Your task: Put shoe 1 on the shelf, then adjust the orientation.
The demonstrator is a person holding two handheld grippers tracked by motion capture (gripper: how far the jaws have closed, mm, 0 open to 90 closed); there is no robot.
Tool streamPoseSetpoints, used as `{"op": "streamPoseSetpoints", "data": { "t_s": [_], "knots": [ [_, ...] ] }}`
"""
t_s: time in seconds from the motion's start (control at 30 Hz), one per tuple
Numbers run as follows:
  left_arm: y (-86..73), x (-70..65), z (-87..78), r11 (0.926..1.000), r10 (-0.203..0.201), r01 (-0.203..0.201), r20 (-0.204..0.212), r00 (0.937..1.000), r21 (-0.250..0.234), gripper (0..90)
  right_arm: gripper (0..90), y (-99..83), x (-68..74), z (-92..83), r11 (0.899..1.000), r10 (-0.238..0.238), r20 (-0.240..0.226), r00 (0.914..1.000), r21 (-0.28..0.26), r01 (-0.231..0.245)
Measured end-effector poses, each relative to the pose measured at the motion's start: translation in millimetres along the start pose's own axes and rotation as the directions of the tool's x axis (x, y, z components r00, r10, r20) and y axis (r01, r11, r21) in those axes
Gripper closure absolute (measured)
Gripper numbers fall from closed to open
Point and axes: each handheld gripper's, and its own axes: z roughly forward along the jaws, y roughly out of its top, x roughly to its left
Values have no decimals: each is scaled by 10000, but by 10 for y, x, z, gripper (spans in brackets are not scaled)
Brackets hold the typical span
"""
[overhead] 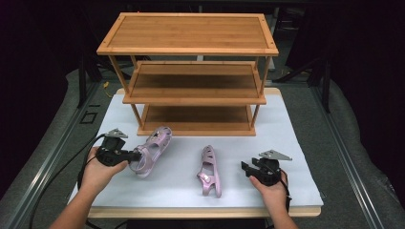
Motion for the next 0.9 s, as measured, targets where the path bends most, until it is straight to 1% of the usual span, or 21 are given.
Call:
{"op": "streamPoseSetpoints", "data": {
  "t_s": [0.07,0.1,0.13,0.17,0.2,0.27,0.33,0.4,0.47,0.5,0.53,0.57,0.6,0.63,0.67,0.73,0.77,0.83,0.87,0.9],
  "knots": [
    [-6,-27,-49,9979,-169,166,-43,9998,-621,831,488,1,2,-2,10000,15,33,10000,4,-15],
    [-11,-38,-76,9946,-291,275,-142,9995,-1004,831,488,1,1,-4,10000,8,31,10000,-5,-8],
    [-19,-49,-101,9891,-436,405,-188,9989,-1416,831,488,1,1,-5,10000,18,30,10000,-8,-18],
    [-25,-64,-123,9819,-604,561,-180,9980,-1808,831,487,1,0,-6,10000,19,35,10000,-12,-19],
    [-31,-79,-148,9732,-725,653,-244,9971,-2206,831,488,1,-1,-7,10000,42,27,10000,-20,-42],
    [-37,-110,-192,9512,-898,747,-369,9953,-2994,832,487,0,-4,-9,10000,68,7,10000,-30,-68],
    [-35,-138,-236,9248,-1111,847,-505,9925,-3709,832,487,0,-5,-12,9999,100,-1,10000,-30,-100],
    [-23,-151,-275,8930,-1358,1003,-501,9895,-4388,832,488,0,-7,-12,9999,116,5,9999,-27,-116],
    [11,-151,-309,8657,-1517,1110,-446,9874,-4881,832,487,0,-9,-11,9999,115,-5,9999,-35,-115],
    [11,-151,-309,8657,-1517,1110,-446,9874,-4881,832,487,-1,-9,-9,9999,113,-14,9999,-30,-113],
    [68,-145,-341,8487,-1600,1169,-398,9863,-5158,832,487,0,-8,-7,9999,122,-16,9999,-19,-122],
    [100,-145,-356,8400,-1631,1180,-390,9858,-5297,832,487,1,-7,-7,9999,129,-24,9999,-21,-129],
    [135,-144,-366,8364,-1622,1166,-388,9860,-5356,832,487,0,-7,-5,9999,120,-38,9999,-20,-120],
    [166,-148,-373,8291,-1638,1141,-426,9856,-5473,832,487,0,-7,-3,9999,107,-31,9999,1,-107],
    [198,-149,-379,8274,-1611,1077,-491,9857,-5512,832,487,0,-6,-4,9999,128,-12,9999,5,-128],
    [253,-150,-377,8180,-1635,1071,-500,9853,-5652,832,487,0,-7,-7,9999,129,-45,9999,-32,-129],
    [280,-150,-372,8179,-1650,1079,-508,9850,-5652,832,487,-1,-8,-5,9999,135,-1,9999,-56,-135],
    [332,-145,-357,8119,-1685,1134,-439,9847,-5727,832,487,-1,-13,-11,9999,160,-3,9999,-49,-160],
    [361,-143,-349,8137,-1688,1128,-461,9846,-5703,832,487,-1,-14,-12,9998,170,-4,9999,-50,-170],
    [388,-139,-341,8130,-1718,1151,-463,9841,-5708,832,487,-2,-15,-11,9998,175,-32,9998,-54,-175]
  ]
}}
